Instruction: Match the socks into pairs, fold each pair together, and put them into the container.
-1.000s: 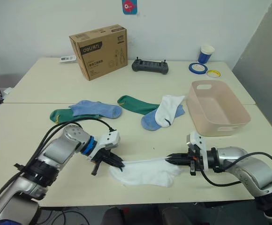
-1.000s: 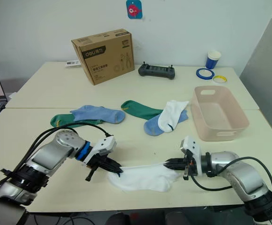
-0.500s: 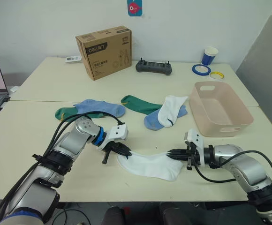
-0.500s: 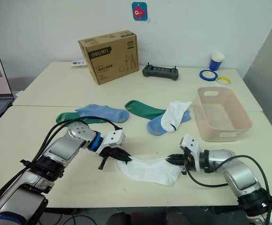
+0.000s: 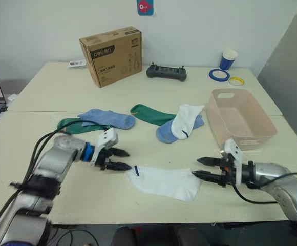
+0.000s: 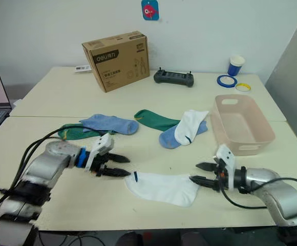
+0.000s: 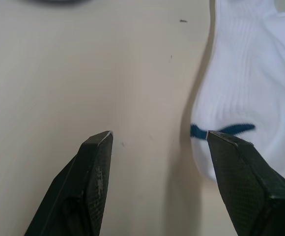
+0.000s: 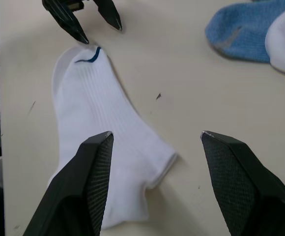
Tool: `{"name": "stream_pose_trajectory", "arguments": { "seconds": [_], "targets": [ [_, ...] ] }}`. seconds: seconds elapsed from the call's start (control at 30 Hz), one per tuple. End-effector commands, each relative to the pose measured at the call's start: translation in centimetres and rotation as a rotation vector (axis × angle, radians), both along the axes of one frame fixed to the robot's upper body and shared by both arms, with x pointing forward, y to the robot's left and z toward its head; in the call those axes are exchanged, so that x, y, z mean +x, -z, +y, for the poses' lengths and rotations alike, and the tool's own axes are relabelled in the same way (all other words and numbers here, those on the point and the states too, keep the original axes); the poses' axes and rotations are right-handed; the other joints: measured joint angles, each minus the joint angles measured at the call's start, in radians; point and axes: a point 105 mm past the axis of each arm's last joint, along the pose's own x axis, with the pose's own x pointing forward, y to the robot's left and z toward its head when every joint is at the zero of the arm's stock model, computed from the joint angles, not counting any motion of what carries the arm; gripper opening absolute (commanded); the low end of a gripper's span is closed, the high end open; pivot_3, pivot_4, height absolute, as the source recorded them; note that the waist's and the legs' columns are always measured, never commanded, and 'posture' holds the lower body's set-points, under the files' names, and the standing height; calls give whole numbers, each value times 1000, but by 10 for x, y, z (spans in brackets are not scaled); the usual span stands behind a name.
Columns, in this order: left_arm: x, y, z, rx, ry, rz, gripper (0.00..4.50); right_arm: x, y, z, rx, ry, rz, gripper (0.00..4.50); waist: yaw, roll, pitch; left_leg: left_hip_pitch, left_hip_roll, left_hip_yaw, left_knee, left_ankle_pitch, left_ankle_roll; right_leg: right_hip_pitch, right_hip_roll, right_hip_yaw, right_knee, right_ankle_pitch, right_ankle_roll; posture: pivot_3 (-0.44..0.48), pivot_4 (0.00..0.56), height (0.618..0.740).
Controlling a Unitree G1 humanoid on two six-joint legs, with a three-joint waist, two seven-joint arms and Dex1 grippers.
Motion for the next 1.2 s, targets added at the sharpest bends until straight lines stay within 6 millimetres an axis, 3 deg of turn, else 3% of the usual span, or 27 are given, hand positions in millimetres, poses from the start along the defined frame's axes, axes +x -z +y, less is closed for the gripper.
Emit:
{"name": "stream_pose_trajectory", "arguments": {
  "seconds": [0.03, 0.27, 0.43, 0.5, 0.6, 0.7, 0.83, 1.2],
  "targets": [
    [-9, -9, -6, -25, -37, 13, 3099, -9, 0, 2, -8, -7, -18, 3071, 2, 0, 0, 0, 0, -1, 0, 0, 0, 0, 0, -1, 0, 0, 0, 0, 150, 740],
    [-25, 11, -11, 3, -85, 67, 3099, -21, 15, 7, -13, -11, 27, 3071, 1, 0, 0, 1, -1, -3, 1, 0, 0, 1, -1, -2, 0, 1, 0, 0, 150, 740],
    [-23, 20, -15, 2, -116, 71, 3099, -18, 21, 9, -16, -2, 25, 3071, 3, 1, 0, 1, -2, -3, 1, 0, 0, 1, -2, -2, 0, 1, 0, 0, 150, 740],
    [-21, 21, -15, 4, -119, 66, 2723, -16, 21, 9, -8, 3, 22, 3071, 5, 1, 0, 1, -2, -3, 1, 0, 0, 1, -2, -3, 0, 1, 0, 0, 150, 740],
    [-21, 19, -16, -8, -117, 66, 1940, -14, 19, 9, -3, 5, 17, 2472, 4, 1, 0, 1, -2, -3, 1, 0, 0, 1, -2, -3, 0, 1, 0, 0, 150, 740],
    [-22, 18, -18, -21, -102, 73, 965, -13, 18, 8, -1, 8, 11, 1363, 4, 1, 0, 1, -2, -3, 0, 0, 0, 2, -2, -3, 0, 1, 0, 0, 150, 740],
    [-28, 17, -25, -43, -67, 83, 0, -13, 17, 8, 2, 5, 10, 25, 4, 1, 0, 1, -2, -3, 0, 0, 0, 2, -2, -3, 0, 0, 0, 0, 150, 740],
    [-14, 11, -11, -24, -143, 35, 0, -9, 10, 10, 17, 5, -11, 8, 3, 1, 0, 0, -2, -4, 0, 0, 0, 1, -2, -4, 0, 0, 0, 0, 150, 740]
  ]
}}
